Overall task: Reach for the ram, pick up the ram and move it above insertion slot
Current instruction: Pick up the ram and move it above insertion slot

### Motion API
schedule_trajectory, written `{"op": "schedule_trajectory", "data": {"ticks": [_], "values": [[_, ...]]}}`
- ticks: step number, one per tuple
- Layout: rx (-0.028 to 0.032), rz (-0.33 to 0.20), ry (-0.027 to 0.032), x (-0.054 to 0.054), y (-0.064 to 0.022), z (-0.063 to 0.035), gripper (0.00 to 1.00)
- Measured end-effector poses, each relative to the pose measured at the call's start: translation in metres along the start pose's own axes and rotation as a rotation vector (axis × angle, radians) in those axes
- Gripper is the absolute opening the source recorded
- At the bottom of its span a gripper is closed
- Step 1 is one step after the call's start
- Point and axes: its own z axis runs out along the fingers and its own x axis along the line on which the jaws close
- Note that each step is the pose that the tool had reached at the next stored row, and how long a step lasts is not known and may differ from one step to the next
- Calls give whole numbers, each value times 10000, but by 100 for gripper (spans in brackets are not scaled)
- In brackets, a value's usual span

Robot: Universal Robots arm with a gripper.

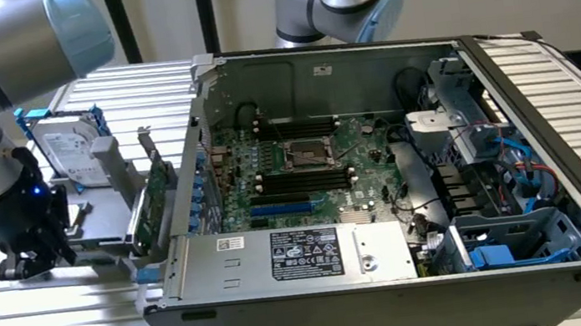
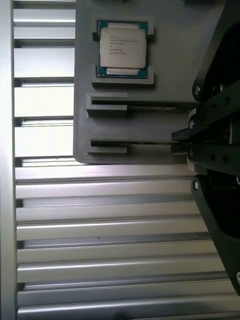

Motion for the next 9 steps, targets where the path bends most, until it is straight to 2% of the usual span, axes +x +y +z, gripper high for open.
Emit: {"op": "schedule_trajectory", "data": {"ticks": [5, 9], "values": [[-3, -88, 4, -3, 3, -78, 14], [-5, -124, -5, -6, 8, -178, 14]]}}
